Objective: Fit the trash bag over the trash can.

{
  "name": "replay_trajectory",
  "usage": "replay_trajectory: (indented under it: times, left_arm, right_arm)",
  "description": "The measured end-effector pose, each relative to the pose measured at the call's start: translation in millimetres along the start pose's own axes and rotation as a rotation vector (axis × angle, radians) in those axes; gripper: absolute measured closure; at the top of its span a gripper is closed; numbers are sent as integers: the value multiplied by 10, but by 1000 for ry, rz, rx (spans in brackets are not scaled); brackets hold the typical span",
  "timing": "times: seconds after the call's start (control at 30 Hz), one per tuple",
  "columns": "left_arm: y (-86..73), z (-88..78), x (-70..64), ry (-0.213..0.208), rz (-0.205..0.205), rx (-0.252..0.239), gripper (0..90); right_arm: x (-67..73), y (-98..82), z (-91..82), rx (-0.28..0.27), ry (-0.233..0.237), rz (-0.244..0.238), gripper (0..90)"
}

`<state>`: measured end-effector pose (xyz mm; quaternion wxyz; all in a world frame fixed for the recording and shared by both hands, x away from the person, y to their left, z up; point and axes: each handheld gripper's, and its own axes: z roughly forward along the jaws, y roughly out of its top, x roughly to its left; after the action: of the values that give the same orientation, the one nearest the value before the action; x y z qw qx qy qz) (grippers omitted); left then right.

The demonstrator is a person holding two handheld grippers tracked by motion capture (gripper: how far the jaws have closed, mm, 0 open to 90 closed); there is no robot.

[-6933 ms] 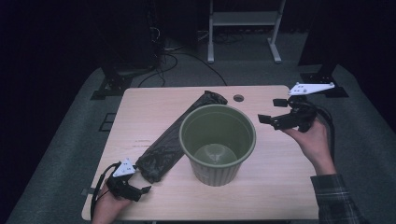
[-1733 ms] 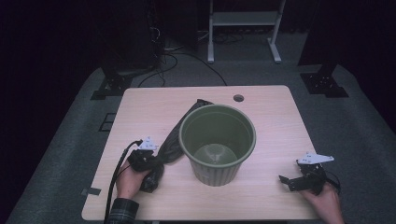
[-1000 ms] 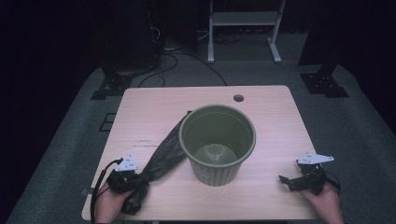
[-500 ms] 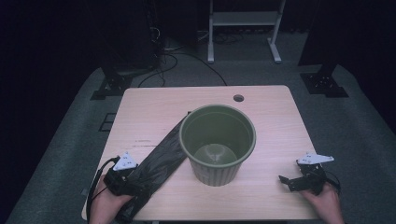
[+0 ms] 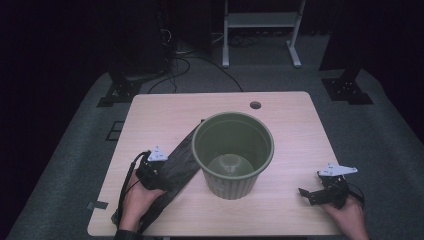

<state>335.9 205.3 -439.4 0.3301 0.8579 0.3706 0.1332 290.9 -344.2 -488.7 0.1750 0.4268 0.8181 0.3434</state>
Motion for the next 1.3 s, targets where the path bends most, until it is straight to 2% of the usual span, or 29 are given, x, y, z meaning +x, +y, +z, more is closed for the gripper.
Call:
replay_trajectory:
  times: [0.17, 0.3, 0.47, 0.53, 0.6, 0.8, 1.03, 1.1, 1.2, 1.3]
  left_arm:
    - [11, 193, 77, 12, -2, 17, 0]
    - [-6, 308, 85, 23, 16, 48, 0]
    - [-56, 368, 101, 35, 26, 92, 0]
    - [-79, 353, 110, 24, 19, 71, 6]
    - [-85, 311, 110, 12, 34, 60, 91]
    - [-127, 233, 121, -16, 60, 12, 467]
    - [-150, 208, 108, -83, 115, 3, 843]
    - [-151, 201, 97, -90, 136, 8, 882]
    - [-158, 169, 89, -121, 154, 6, 886]
    - [-152, 83, 82, -141, 167, -17, 887]
  right_arm:
    - [1, 0, 0, 1, 1, 1, 0]
    - [0, 1, 2, 0, 1, 0, 0]
    - [1, 1, 2, 0, 1, 1, 0]
    - [2, 1, 2, 0, 2, 1, 0]
    - [2, 1, 2, 0, 2, 1, 0]
    - [2, 1, 2, 0, 2, 1, 0]
    - [2, 1, 2, 0, 2, 0, 0]
    - [2, 1, 2, 0, 2, 0, 0]
    - [2, 1, 2, 0, 2, 1, 0]
    - [2, 1, 2, 0, 2, 1, 0]
